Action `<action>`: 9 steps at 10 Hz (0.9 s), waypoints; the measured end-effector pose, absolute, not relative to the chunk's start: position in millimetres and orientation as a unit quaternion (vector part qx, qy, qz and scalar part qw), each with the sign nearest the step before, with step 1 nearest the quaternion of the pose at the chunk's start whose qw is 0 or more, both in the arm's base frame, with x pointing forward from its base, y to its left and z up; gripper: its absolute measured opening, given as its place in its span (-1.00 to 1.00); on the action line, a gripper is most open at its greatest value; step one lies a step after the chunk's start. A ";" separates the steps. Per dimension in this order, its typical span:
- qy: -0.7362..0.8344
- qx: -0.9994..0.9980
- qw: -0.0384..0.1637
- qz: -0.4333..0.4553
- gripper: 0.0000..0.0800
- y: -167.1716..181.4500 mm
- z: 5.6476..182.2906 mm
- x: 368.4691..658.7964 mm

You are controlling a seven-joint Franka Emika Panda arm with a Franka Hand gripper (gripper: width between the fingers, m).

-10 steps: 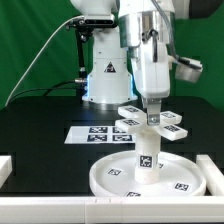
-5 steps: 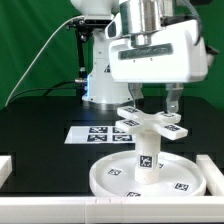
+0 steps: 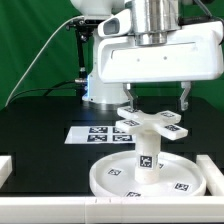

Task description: Assemble round table

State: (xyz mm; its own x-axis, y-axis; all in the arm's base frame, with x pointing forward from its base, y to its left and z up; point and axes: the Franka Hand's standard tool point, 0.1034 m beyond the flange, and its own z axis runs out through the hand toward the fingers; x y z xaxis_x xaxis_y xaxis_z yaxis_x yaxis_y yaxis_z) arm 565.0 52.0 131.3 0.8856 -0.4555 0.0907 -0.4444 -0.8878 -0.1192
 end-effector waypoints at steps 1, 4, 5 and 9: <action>0.168 -0.983 0.040 -0.054 0.62 48.4 131.3 564.4; 0.095 -0.994 0.027 -0.041 0.62 32.5 137.0 572.1; 0.095 -0.994 0.026 -0.040 0.62 33.3 136.5 571.8; 0.135 -0.990 0.018 0.038 0.62 38.5 134.5 562.7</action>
Offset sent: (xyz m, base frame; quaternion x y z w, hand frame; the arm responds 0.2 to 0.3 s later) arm 0.0017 -0.0012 0.0002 0.0432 0.0004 -0.0404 0.9982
